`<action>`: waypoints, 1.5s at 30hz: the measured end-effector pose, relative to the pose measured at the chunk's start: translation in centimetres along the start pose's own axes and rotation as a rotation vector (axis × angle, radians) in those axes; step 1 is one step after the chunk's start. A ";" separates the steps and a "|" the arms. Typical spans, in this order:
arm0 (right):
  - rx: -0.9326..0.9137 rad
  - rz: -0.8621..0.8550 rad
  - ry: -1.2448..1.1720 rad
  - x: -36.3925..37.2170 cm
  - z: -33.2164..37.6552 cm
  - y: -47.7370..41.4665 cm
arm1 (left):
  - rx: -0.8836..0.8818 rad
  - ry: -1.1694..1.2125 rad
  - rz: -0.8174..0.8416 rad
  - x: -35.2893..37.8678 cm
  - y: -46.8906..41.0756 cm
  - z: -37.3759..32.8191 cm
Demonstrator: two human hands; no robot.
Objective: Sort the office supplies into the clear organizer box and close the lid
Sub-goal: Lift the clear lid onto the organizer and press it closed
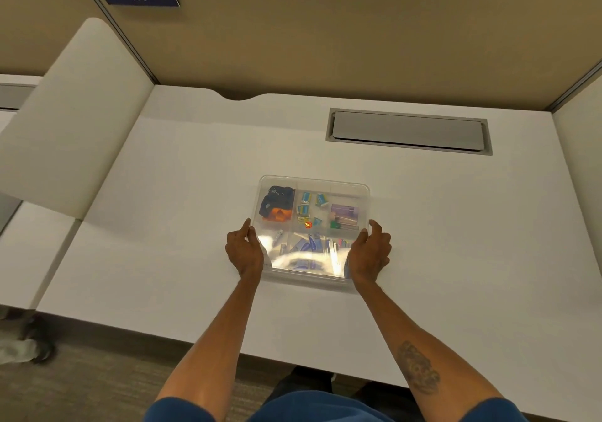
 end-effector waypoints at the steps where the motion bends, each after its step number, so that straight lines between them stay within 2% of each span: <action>1: -0.006 -0.002 -0.006 0.0 0.0 0.0 | 0.000 0.000 0.007 0.0 0.0 0.0; 6: -0.095 -0.035 0.014 -0.1 0.7 0.1 | 0.061 -0.101 0.029 0.1 0.1 -0.8; 8: -0.246 -0.010 0.086 0.1 1.1 0.2 | 0.164 -0.176 0.058 0.6 0.1 -1.4; 11: -0.575 0.053 0.223 0.9 1.9 -0.2 | 0.343 -0.208 0.127 1.7 -0.2 -2.3; 13: -0.668 0.109 0.288 1.9 1.9 -0.5 | 0.446 -0.240 0.170 2.4 -0.6 -2.7; 18: -0.630 0.179 0.459 3.6 1.4 -0.4 | 0.380 -0.283 0.276 3.9 -0.8 -2.5; 24: -0.638 0.161 0.578 3.6 1.2 -0.1 | 0.473 -0.500 0.249 3.9 0.2 -2.4; 29: -0.644 0.155 0.610 3.4 1.6 0.1 | 0.455 -0.606 0.227 4.1 0.5 -2.6; 38: -0.648 0.143 0.589 3.2 1.8 0.4 | 0.454 -0.656 0.203 4.0 1.0 -3.3; 45: -0.567 0.160 0.591 3.3 2.1 -0.5 | 0.488 -0.687 0.212 4.3 0.5 -3.2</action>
Point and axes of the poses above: each hand's wrist, its own y-axis away from the middle knuckle, its own x-axis out of the palm, z = x × y, the point moved 5 cm from there along -y, towards the middle knuckle
